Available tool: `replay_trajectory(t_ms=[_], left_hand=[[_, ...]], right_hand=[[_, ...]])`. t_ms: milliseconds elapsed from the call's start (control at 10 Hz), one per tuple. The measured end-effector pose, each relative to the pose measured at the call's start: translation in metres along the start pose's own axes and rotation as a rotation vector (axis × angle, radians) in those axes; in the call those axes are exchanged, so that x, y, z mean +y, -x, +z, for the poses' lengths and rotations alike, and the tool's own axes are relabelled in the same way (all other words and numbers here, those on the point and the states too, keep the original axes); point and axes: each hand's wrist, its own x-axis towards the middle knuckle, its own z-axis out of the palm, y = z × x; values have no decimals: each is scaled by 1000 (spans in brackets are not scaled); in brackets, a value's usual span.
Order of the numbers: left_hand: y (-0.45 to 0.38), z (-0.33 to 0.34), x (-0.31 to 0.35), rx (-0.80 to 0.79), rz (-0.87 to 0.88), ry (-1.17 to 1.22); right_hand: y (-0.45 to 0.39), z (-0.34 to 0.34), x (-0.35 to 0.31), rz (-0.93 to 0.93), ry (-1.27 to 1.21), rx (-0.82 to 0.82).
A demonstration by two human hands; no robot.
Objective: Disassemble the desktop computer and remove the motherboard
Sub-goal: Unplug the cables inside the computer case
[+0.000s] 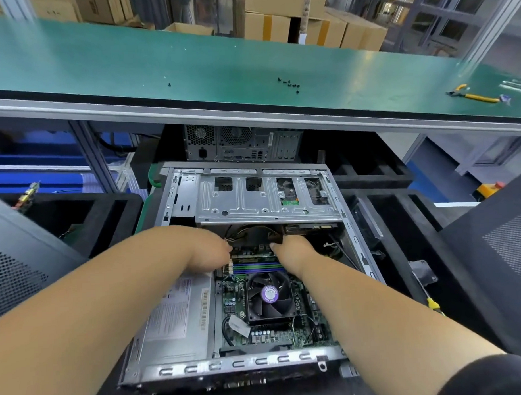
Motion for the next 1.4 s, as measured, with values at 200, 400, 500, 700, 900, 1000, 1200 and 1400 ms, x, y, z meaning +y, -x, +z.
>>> replay_trajectory(t_ms=[200,400,500,700,900,1000,1200,1400], left_hand=[[24,-7,-24,116,80,202],[33,6,-44,336,148,357],[31,17,-49,439,189,472],[24,29,-53,579,261,557],[17,36,-49,714,281,593],[15,42,-48,790,257,554],[14,44,-48,815,229,531],[18,45,-46,810,201,505]], right_hand=[[20,-6,-17,-101,304,-106],[35,-10,-26,-283,311,-95],[42,-6,-37,-366,278,-77],[52,-7,-49,-344,226,-79],[63,1,-61,-401,317,-205],[61,14,-71,-467,496,-198],[46,38,-78,-515,746,-126],[35,38,-84,-555,770,-169]])
